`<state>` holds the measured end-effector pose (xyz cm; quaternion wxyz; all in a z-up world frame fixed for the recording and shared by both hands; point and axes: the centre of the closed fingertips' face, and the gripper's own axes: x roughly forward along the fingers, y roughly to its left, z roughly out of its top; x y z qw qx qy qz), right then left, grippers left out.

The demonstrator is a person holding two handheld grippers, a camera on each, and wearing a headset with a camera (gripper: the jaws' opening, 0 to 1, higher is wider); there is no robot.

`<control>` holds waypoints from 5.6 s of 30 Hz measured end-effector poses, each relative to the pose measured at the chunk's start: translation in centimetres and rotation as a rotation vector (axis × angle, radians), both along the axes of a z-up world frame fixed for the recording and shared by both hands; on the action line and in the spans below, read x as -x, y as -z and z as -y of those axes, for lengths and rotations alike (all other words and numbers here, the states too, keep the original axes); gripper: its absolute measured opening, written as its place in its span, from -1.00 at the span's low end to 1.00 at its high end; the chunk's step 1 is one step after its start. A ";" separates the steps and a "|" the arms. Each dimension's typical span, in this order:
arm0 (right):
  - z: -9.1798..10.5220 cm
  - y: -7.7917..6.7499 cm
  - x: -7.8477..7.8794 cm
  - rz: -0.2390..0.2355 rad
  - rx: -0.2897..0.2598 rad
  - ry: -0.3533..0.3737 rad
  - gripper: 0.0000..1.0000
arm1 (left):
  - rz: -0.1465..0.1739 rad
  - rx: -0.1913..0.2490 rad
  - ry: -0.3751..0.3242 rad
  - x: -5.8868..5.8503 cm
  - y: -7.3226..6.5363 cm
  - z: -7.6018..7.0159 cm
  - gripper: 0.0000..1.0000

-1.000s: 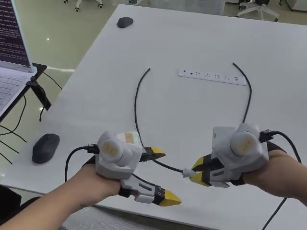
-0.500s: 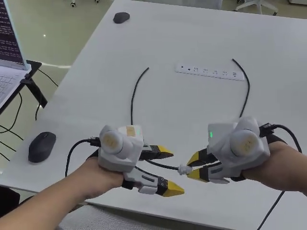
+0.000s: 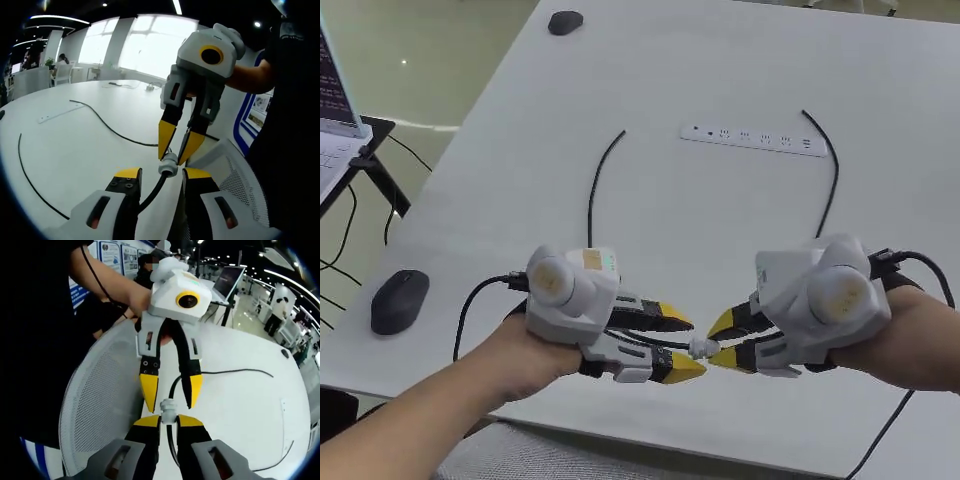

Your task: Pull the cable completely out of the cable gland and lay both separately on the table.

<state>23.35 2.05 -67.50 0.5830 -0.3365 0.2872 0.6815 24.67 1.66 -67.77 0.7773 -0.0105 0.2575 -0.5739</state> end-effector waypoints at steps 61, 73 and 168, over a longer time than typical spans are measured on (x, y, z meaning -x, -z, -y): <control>0.6 -3.9 -1.2 -0.758 -0.381 0.285 -0.73 | 0.098 0.035 0.076 0.3 -3.3 1.1 -0.70; 1.0 -3.4 0.4 -0.854 -0.353 0.262 -0.83 | 0.098 0.026 0.087 0.3 -3.0 0.9 -0.70; 0.4 -3.3 1.1 -0.062 -0.330 0.002 -0.85 | -0.028 0.052 0.051 1.1 -3.0 0.9 -0.70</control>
